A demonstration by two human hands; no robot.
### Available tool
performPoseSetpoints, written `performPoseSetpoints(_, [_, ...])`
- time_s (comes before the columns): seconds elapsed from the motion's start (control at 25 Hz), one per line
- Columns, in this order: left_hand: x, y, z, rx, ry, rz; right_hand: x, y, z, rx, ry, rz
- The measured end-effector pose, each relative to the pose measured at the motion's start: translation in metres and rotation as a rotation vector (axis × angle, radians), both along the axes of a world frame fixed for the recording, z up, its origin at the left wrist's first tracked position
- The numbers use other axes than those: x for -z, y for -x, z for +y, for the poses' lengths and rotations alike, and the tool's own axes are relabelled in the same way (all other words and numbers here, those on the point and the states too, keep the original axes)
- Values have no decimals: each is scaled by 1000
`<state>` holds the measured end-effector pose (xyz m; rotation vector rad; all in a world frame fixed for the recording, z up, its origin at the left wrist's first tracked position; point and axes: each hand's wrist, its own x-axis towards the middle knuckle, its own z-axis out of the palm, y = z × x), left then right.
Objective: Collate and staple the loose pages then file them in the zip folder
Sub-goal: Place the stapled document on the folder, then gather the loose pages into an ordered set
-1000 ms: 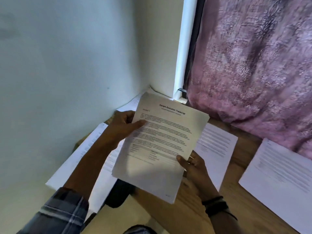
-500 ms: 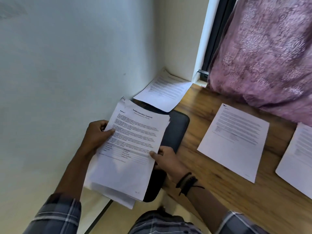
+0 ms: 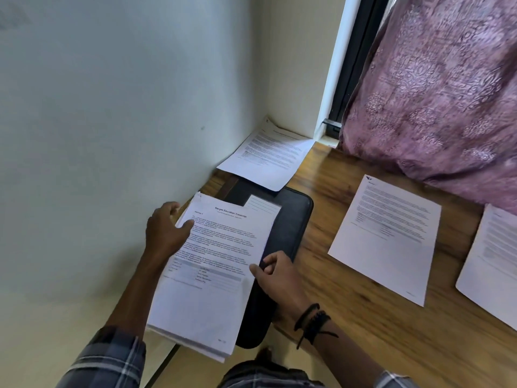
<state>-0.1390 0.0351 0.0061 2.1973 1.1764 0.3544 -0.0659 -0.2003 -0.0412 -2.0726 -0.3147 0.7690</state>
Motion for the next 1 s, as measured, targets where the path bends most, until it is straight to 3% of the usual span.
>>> performPoseSetpoints(0.08, [-2,-23,-9,3,126,-130,-1,-10,-5,46,-29,45])
performPoseSetpoints(0.24, [0,-85,-39,-32,618,-428,-1,-27,-23,141,-88,105])
performPoseSetpoints(0.48, [20,-174,-69,-91,1182,-433,-5,-44,-56,260,-169,134])
performPoseSetpoints(0.6, [20,-192,-77,-187,1194,-435,-5,-49,-75,328,-172,128])
performPoseSetpoints(0.72, [18,-198,-94,-225,1079,-480,-8,-57,-94,415,-209,126])
performPoseSetpoints(0.88, [-5,-165,-156,-18,928,-621,-17,-74,-118,462,-399,189])
performPoseSetpoints(1.0, [-20,-122,-217,217,944,-571,-30,-91,-141,530,-640,373])
